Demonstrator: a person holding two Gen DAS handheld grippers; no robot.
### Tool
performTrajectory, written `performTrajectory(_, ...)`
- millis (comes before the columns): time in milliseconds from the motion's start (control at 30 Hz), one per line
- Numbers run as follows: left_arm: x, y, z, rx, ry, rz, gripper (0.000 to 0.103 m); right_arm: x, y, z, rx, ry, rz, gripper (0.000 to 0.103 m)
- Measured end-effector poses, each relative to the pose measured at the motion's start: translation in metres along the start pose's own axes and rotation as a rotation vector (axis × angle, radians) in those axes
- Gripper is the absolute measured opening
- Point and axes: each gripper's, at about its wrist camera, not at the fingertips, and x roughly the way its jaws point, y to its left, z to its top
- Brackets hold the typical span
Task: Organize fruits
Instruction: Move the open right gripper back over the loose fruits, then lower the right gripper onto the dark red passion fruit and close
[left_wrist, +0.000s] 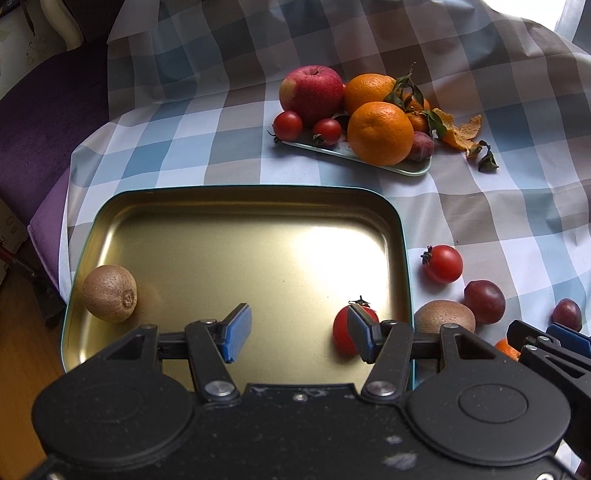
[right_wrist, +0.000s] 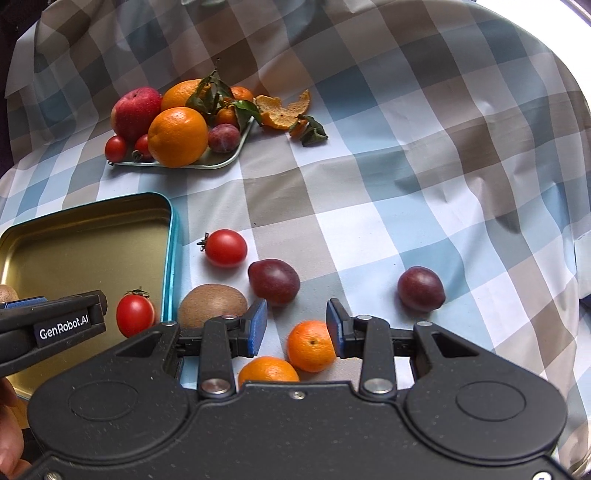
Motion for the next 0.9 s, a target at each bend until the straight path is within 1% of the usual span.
performTrajectory(333,-0.001,-0.043,-0.001,0.018,0.027,-0.091,0.059,0.0,-0.044,-0.012,0.075,-0.004,-0.068,0.045)
performTrajectory(400,-0.001,-0.051,-0.002,0.025,0.031,-0.099,0.059,-0.001,-0.053,-0.014,0.094,-0.011,-0.082,0.045)
performTrajectory(467,0.002,-0.06,-0.004,0.045,0.037,-0.084,0.059,-0.003,-0.064,-0.016,0.116,-0.024,-0.101,0.045)
performTrajectory(533,0.001,-0.065,-0.006,0.053,0.027,-0.073,0.058,-0.005,-0.073,-0.018,0.132,-0.029,-0.123,0.045)
performTrajectory(633,-0.004,-0.072,-0.008,0.054,0.013,-0.12,0.058,-0.007,-0.087,-0.02,0.162,-0.031,-0.14,0.045)
performTrajectory(700,-0.007,-0.08,-0.01,0.073,0.012,-0.147,0.058,-0.009,-0.095,-0.021,0.18,-0.034,-0.149,0.045)
performTrajectory(800,-0.01,-0.094,-0.013,0.117,0.0,-0.152,0.058,-0.01,-0.103,-0.024,0.187,-0.036,-0.162,0.045)
performTrajectory(900,-0.015,-0.102,-0.013,0.14,-0.032,-0.165,0.058,-0.008,-0.112,-0.024,0.207,-0.017,-0.161,0.045)
